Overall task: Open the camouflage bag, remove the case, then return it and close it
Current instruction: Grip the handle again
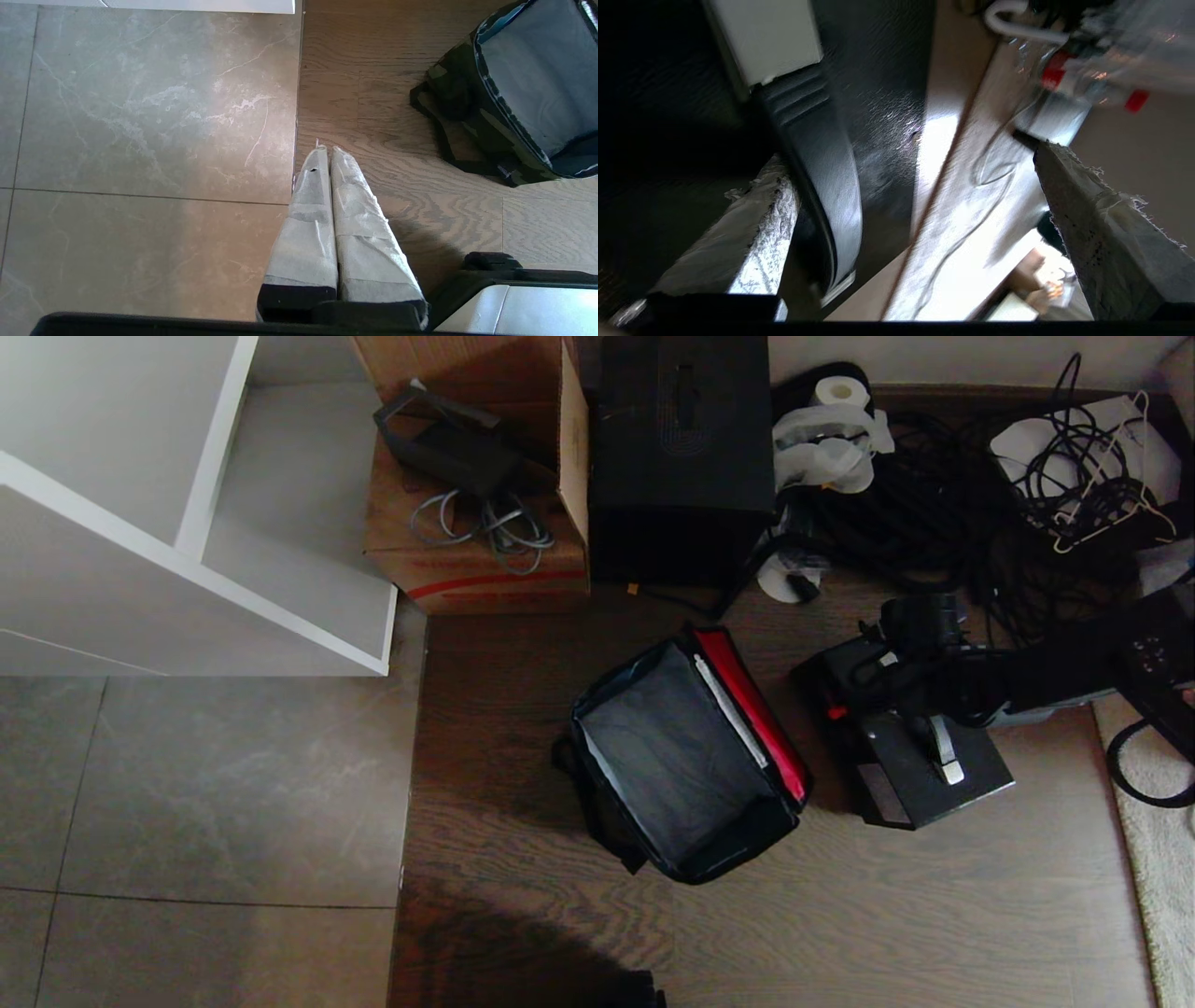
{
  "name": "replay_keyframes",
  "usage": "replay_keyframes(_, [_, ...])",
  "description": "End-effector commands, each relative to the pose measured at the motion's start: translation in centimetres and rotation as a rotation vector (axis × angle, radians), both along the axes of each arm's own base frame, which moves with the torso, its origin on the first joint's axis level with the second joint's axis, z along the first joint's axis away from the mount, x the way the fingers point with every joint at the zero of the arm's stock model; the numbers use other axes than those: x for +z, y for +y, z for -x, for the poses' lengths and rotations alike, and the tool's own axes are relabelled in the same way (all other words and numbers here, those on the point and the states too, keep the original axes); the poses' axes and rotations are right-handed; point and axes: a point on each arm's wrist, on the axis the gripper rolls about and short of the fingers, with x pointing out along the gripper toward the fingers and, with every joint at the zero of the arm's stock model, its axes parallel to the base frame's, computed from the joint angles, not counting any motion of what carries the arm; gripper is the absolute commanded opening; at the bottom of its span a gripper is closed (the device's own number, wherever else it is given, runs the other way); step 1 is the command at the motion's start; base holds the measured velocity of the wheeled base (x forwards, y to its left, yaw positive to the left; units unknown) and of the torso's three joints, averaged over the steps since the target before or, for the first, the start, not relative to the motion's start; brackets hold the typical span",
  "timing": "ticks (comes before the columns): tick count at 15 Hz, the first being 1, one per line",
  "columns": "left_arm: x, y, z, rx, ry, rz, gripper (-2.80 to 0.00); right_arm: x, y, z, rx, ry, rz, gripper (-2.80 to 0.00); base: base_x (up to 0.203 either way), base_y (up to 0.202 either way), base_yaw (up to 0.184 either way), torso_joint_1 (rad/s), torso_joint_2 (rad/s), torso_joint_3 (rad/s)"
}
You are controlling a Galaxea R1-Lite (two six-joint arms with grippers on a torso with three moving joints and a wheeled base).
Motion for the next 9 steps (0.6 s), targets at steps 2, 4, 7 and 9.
replay_keyframes(2, [0.0, 0.0, 0.0, 0.000, 0.000, 0.000, -2.80, 0.5, -3.2, -0.7, -0.056, -0.013, 0.033, 0.00, 0.000, 0.000, 0.000, 0.000, 0.00, 0.000])
replay_keyframes(4, [0.0, 0.0, 0.0, 0.000, 0.000, 0.000, -2.80, 0.4, -4.6, -1.0, -0.078, 0.011, 0.041, 0.00, 0.000, 0.000, 0.000, 0.000, 0.00, 0.000])
replay_keyframes(7, [0.0, 0.0, 0.0, 0.000, 0.001, 0.000, -2.80, -0.5, -6.4, -1.3, -0.102, 0.072, 0.052, 0.00, 0.000, 0.000, 0.000, 0.000, 0.00, 0.000])
replay_keyframes(9, [0.0, 0.0, 0.0, 0.000, 0.001, 0.000, -2.80, -0.9, -7.3, -1.7, -0.117, 0.082, 0.058, 0.00, 0.000, 0.000, 0.000, 0.000, 0.00, 0.000])
